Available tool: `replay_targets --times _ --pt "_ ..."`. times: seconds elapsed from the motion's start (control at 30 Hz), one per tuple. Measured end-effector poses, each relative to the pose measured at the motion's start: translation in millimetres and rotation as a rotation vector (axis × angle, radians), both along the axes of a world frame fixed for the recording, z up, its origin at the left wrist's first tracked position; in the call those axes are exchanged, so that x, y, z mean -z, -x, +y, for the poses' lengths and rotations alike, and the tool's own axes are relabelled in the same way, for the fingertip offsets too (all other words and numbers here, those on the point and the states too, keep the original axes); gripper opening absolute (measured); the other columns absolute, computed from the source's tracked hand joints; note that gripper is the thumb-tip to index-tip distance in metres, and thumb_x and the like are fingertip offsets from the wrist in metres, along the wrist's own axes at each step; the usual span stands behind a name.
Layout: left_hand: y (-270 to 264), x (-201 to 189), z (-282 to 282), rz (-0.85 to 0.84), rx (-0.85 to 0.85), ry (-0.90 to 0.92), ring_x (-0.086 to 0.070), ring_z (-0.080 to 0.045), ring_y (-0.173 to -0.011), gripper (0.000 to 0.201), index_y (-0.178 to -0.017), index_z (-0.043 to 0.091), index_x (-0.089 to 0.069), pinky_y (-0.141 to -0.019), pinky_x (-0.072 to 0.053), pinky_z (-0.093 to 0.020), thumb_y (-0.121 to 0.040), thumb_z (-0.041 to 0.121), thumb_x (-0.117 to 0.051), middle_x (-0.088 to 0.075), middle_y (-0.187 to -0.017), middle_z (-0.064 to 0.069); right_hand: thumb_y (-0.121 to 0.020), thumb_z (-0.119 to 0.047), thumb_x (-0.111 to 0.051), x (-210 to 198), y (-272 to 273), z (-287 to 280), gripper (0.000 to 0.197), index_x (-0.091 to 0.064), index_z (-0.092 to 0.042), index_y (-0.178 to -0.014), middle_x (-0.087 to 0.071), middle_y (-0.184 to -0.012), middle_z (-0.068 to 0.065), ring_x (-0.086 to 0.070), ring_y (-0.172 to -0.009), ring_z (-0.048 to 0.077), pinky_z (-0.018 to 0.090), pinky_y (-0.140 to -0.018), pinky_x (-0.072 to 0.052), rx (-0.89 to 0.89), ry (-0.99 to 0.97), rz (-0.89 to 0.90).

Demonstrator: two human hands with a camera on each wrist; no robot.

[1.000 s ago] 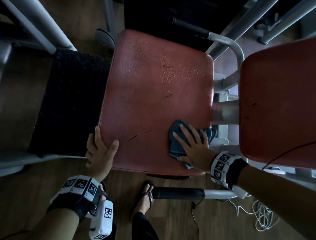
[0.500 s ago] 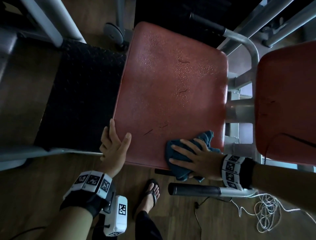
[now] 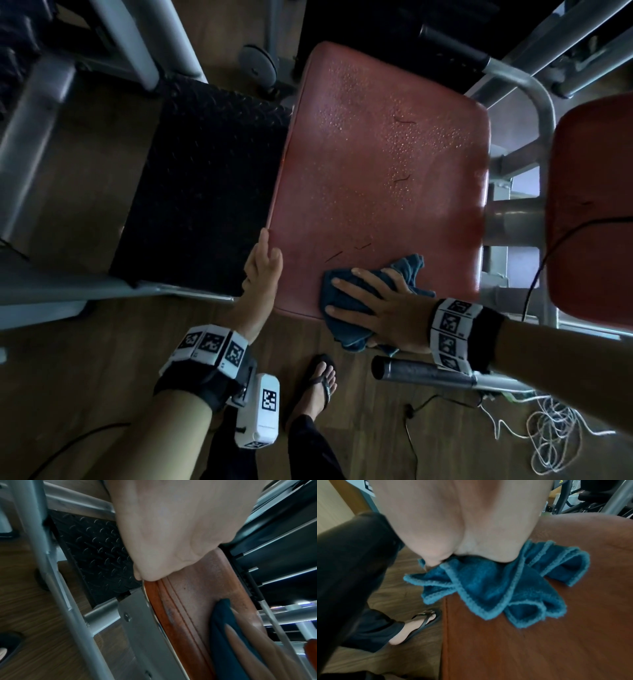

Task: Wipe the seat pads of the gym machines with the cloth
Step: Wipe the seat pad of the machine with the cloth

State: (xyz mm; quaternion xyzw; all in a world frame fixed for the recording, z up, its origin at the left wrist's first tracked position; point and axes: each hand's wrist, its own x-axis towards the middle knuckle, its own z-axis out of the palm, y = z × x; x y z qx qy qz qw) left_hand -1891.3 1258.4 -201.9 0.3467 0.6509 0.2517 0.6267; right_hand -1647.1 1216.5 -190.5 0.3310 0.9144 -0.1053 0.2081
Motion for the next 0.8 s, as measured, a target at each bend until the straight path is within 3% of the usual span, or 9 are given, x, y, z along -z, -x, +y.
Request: replay_targets --times 0.07,0.1,0.17,0.23,0.3,0.37,0.43,0.6,0.8 --pt "5.3 6.0 -1.9 0.013 0.082 -0.034 -0.012 -0.013 -0.146 0.083 -0.137 0.063 -0.01 -0.118 -0.01 -0.045 -0.062 0.097 -0.019 -0.009 -0.16 0.012 -0.069 -0.063 -0.071 -0.2 14.3 -0.4 0.104 -0.015 -0.035 -0.152 -0.013 -0.16 0.006 -0.02 -0.141 0.036 0.062 -0.092 -0.041 0.026 -0.009 0.008" --pt "9.7 6.0 -1.6 0.001 0.104 -0.045 -0.014 -0.015 -0.145 0.087 -0.14 0.061 -0.008 -0.118 -0.012 -0.047 -0.061 0.097 -0.02 -0.009 -0.16 0.01 -0.068 -0.063 -0.071 0.4 22.1 -0.9 0.105 -0.014 -0.035 -0.152 -0.014 -0.16 0.006 -0.021 -0.14 0.037 0.062 -0.091 -0.042 0.049 -0.018 0.01" --pt "19.1 3.9 -1.5 -0.075 0.135 -0.065 -0.023 -0.008 -0.142 0.079 -0.145 0.055 -0.015 -0.118 -0.019 -0.046 -0.074 0.087 -0.026 -0.016 -0.158 0.013 -0.065 -0.062 -0.073 1.0 38.3 -2.3 0.11 -0.013 -0.034 -0.153 -0.015 -0.159 0.007 -0.022 -0.139 0.037 0.062 -0.09 -0.042 0.109 -0.028 0.0" --pt "31.3 3.3 -0.5 -0.126 0.089 -0.095 -0.039 0.003 -0.132 0.062 -0.145 0.043 -0.033 -0.113 -0.033 -0.032 -0.089 0.069 -0.033 -0.037 -0.151 0.012 -0.063 -0.064 -0.074 1.7 53.1 -3.1 0.113 -0.012 -0.034 -0.153 -0.017 -0.159 0.007 -0.024 -0.139 0.037 0.062 -0.09 -0.041 0.16 -0.044 -0.009" --pt "44.5 3.6 2.9 -0.088 0.007 -0.117 -0.056 0.009 -0.111 0.039 -0.134 0.025 -0.054 -0.092 -0.045 -0.01 -0.101 0.041 -0.041 -0.06 -0.127 0.011 -0.062 -0.064 -0.074 2.5 65.5 -2.0 0.114 -0.011 -0.034 -0.153 -0.018 -0.158 0.007 -0.024 -0.138 0.038 0.062 -0.09 -0.041 0.193 -0.059 -0.008" --pt "53.9 3.7 7.6 -0.026 0.027 -0.101 -0.061 0.008 -0.098 0.028 -0.122 0.021 -0.064 -0.074 -0.045 -0.004 -0.102 0.022 -0.044 -0.067 -0.11 0.013 -0.061 -0.064 -0.075 3.0 76.6 0.5 0.115 -0.011 -0.034 -0.153 -0.019 -0.158 0.008 -0.025 -0.138 0.038 0.063 -0.089 -0.042 0.226 -0.07 0.006" --pt "58.5 7.1 10.0 0.004 0.081 -0.069 -0.063 0.005 -0.093 0.028 -0.118 0.022 -0.065 -0.072 -0.046 -0.007 -0.1 0.014 -0.045 -0.068 -0.106 0.011 -0.061 -0.061 -0.076 3.4 86.7 3.1 0.117 -0.009 -0.033 -0.153 -0.019 -0.158 0.008 -0.024 -0.138 0.038 0.063 -0.089 -0.042 0.26 -0.071 0.018" --pt "60.5 8.6 16.1 -0.038 0.021 -0.035 -0.067 -0.026 -0.095 0.026 -0.107 0.017 -0.067 -0.085 -0.054 -0.039 -0.1 0.009 -0.043 -0.071 -0.099 -0.009 -0.063 -0.061 -0.075 6.3 108.1 11.2 0.115 -0.008 -0.032 -0.152 -0.015 -0.159 0.009 -0.028 -0.137 0.04 0.065 -0.088 -0.041 0.332 -0.075 0.056" --pt "57.1 10.6 18.2 -0.096 -0.086 0.024 -0.067 -0.031 -0.096 0.027 -0.104 0.015 -0.066 -0.086 -0.053 -0.047 -0.103 0.018 -0.039 -0.07 -0.101 -0.011 -0.073 -0.065 -0.052 4.9 124.0 14.5 0.091 -0.016 -0.036 -0.151 -0.015 -0.158 0.005 -0.027 -0.136 0.037 0.065 -0.089 -0.041 0.479 -0.04 0.043"
